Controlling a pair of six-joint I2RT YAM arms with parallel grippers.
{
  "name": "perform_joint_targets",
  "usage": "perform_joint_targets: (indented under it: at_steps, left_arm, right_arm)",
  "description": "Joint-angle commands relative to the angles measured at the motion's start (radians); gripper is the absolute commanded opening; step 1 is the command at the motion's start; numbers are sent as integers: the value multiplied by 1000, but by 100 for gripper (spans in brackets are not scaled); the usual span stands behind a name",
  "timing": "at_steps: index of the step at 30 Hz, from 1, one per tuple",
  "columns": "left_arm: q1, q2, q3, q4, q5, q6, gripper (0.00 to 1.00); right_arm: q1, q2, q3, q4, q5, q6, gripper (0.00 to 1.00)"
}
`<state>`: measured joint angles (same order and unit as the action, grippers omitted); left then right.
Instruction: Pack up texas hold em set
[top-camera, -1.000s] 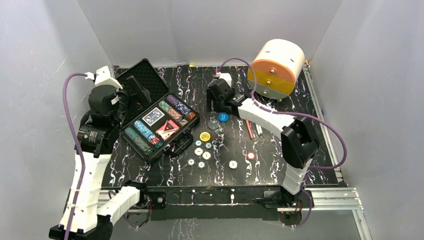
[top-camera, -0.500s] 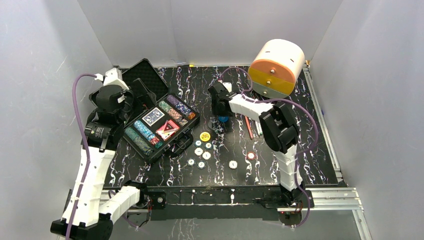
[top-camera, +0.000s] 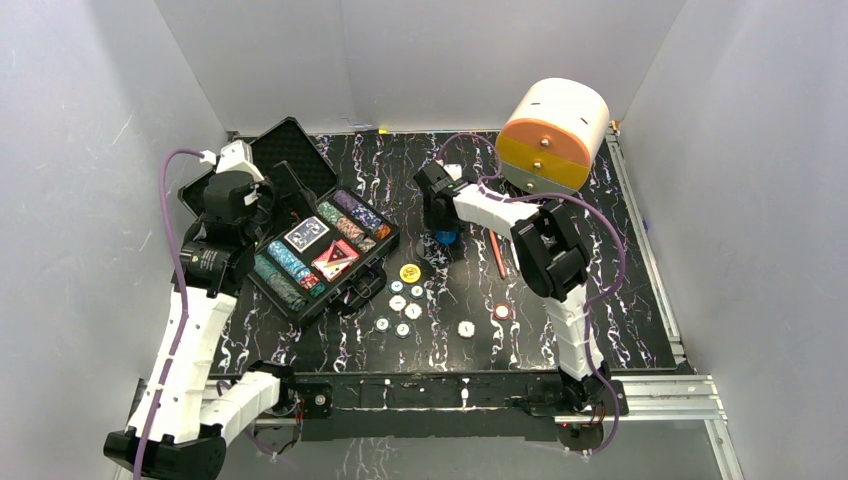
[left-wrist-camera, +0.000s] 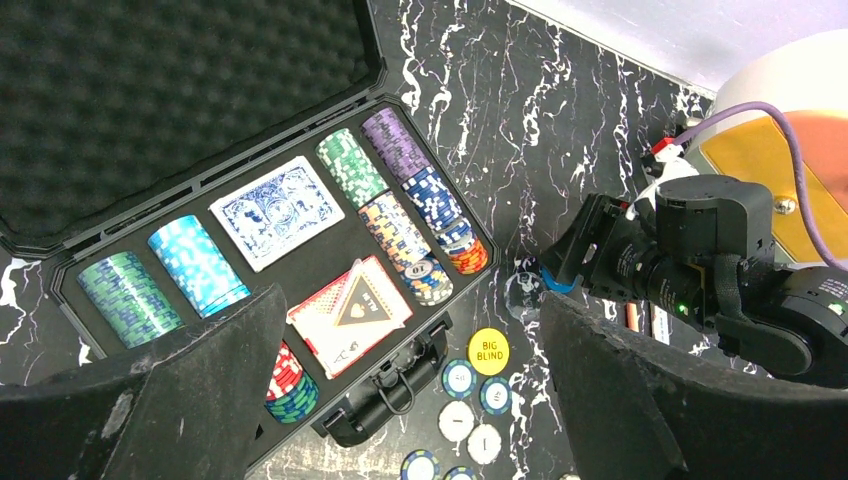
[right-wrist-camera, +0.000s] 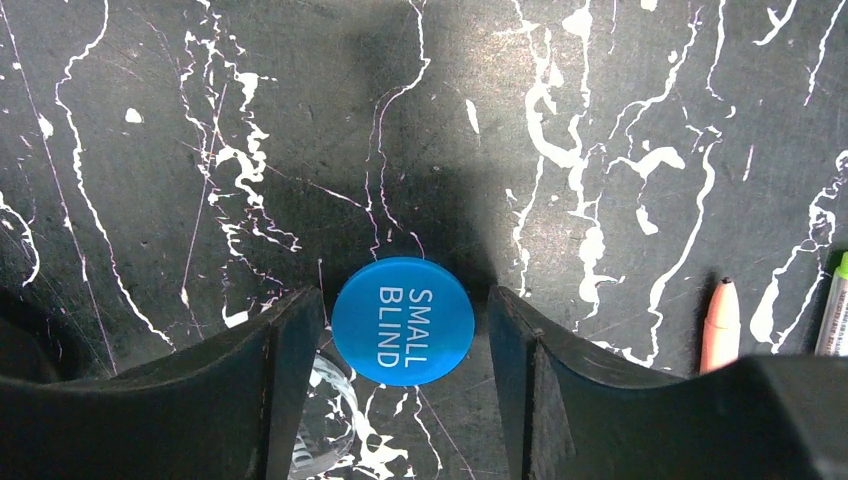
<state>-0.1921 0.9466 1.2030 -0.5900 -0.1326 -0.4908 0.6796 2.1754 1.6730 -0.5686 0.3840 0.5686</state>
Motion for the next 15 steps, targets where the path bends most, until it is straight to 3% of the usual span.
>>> perform_joint_targets:
  at_steps: [1,8,15]
  left_arm:
    - [-4,-7,-13,17,8,3,97]
    - [-4,-7,-29,21,31,-14,98]
    - [-4,-11,-70,20,103,-63,98]
  right_arm:
    - [-6,-18,-31,-43,-11,-15,70]
    - [-23,-3,-52,-45,-107,-8,61]
    - [-25,-7,-48,-95,-67,-7,69]
